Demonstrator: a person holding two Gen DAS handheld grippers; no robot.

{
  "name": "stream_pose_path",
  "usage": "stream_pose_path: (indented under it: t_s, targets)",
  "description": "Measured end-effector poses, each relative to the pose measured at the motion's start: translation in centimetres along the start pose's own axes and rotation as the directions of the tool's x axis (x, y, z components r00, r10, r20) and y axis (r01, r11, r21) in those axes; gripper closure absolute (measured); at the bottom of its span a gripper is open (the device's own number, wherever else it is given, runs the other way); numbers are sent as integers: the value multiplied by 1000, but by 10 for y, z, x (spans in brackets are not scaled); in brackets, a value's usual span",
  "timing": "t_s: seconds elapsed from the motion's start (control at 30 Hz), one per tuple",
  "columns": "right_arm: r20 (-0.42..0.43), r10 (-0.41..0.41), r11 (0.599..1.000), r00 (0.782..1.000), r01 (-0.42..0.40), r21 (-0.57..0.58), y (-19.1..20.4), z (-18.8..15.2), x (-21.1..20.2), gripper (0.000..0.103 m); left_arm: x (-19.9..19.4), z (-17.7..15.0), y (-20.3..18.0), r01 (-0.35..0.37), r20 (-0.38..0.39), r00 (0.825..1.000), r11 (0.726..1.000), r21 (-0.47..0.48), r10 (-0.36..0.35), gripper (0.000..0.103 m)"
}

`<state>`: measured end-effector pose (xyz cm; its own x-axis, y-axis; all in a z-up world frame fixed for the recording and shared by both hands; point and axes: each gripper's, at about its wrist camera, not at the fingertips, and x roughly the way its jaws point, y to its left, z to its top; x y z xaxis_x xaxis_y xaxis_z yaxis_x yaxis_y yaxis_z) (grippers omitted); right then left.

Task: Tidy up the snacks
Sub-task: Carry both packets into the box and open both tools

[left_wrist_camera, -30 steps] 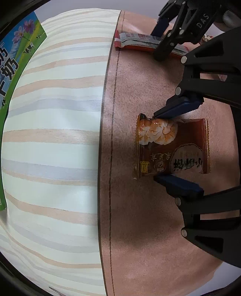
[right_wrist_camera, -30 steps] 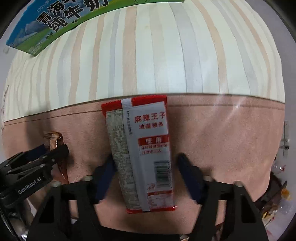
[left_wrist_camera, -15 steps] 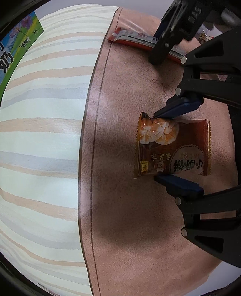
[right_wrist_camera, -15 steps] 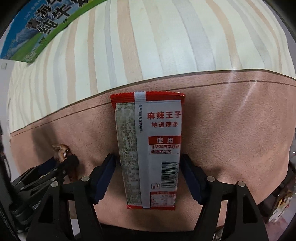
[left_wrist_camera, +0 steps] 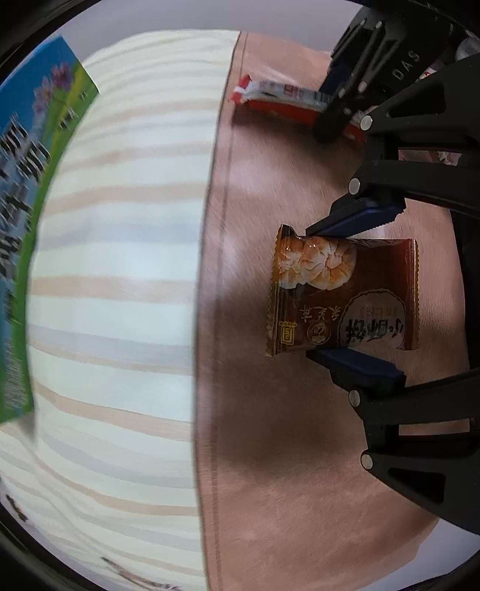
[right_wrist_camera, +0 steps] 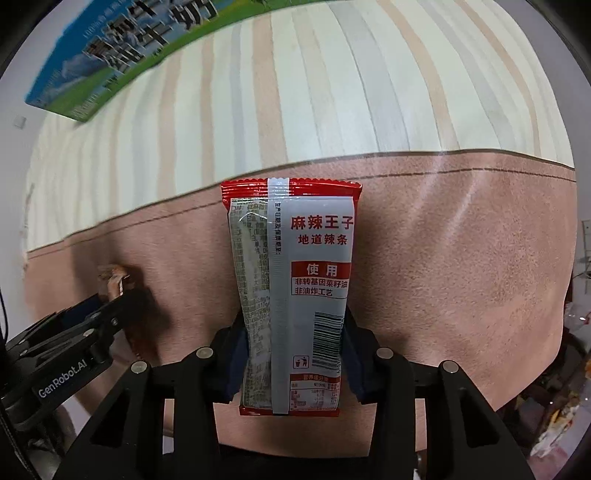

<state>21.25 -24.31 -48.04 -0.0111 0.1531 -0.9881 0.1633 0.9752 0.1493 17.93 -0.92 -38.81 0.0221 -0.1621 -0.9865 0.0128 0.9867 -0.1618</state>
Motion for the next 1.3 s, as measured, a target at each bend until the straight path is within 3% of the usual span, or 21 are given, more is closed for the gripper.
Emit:
stream_pose_path:
  t_s: [0.2,0.43,0.6,0.87,0.97,1.07,1.2,1.3]
  targets:
    - [44,69,998,997,-69,-3,-9,7,-39,57,-37,16,-16,32,64,997,999,28,-34,49]
    - [144,145,989,979,-143,-27,-5,48,-100,57,-88,45,-29,103,144,984,994,45,-109,49]
    - [224,190,982,956,-181,-61,-1,69,-155,57,-139,84,-39,148,229,960,987,66,-159,49]
    - [331,222,973,917,-184,-142,30,142,-225,57,-200,170,-49,143,327,929,983,114,-173,49]
    - [346,207,973,915,-157,-168,45,178,-238,57,-206,206,-47,116,328,933,986,117,-149,49]
    - [331,194,974,923,-142,-177,70,218,-226,57,-193,245,-44,102,290,948,989,110,-130,49]
    - [290,147,977,946,-93,-192,90,270,-208,57,-156,304,-39,84,178,979,992,93,-100,49]
    - [256,94,980,962,-44,-195,104,302,-179,57,-126,336,-33,76,104,991,994,74,-84,49]
